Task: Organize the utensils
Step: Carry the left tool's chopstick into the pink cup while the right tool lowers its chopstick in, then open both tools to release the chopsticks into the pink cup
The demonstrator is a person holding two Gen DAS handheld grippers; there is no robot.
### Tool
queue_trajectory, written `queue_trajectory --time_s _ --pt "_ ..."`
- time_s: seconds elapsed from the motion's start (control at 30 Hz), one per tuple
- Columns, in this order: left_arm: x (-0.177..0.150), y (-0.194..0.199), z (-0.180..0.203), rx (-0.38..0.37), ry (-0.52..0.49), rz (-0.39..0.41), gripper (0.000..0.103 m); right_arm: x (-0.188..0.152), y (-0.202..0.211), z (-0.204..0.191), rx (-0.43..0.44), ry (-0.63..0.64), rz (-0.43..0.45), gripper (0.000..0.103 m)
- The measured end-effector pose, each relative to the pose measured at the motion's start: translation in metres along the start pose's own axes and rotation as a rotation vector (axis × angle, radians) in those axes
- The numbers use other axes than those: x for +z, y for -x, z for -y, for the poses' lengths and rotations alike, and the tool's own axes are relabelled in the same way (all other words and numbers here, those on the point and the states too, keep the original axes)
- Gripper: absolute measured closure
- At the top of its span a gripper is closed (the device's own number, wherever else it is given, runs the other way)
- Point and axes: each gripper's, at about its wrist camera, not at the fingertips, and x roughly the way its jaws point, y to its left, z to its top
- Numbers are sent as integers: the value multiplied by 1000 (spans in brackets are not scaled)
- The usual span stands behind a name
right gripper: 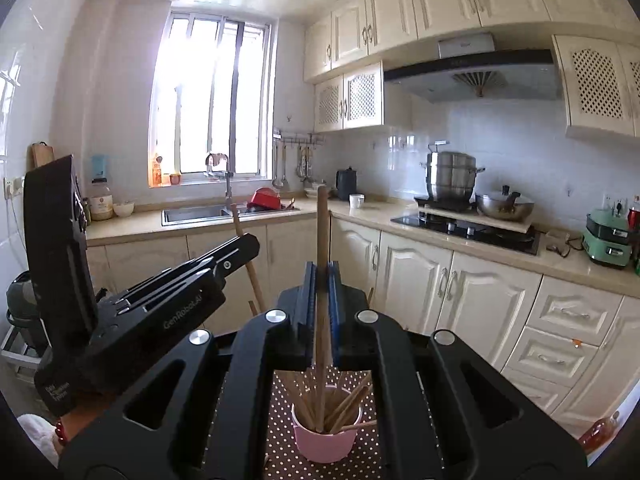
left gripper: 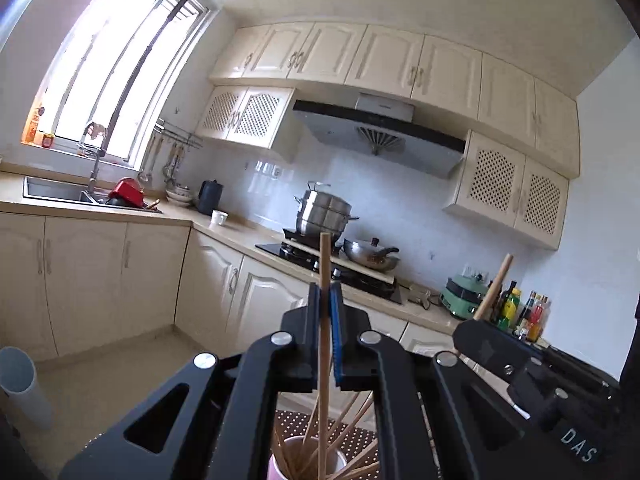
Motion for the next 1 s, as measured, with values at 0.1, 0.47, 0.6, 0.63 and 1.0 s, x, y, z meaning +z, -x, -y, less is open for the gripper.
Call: queue_trajectory --time_s 0.1,0.47,0.6,0.63,1.0 --pt "-13 -4 -2 4 -24 -1 98 -7 -5 3 -1 -4 -13 97" --pt "-49 -14 -7 -6 -89 -85 98 -31 -14 7 9 -9 -82 97" --pt "-56 -14 -9 -11 -104 -107 98 -40 -14 9 10 -15 -102 97" --pt "-57 -15 -10 -11 -109 -118 98 -43 -14 10 3 -11 -100 97" --pt "-62 -17 -15 -16 -110 -213 72 -42 -10 9 -13 -8 -113 96"
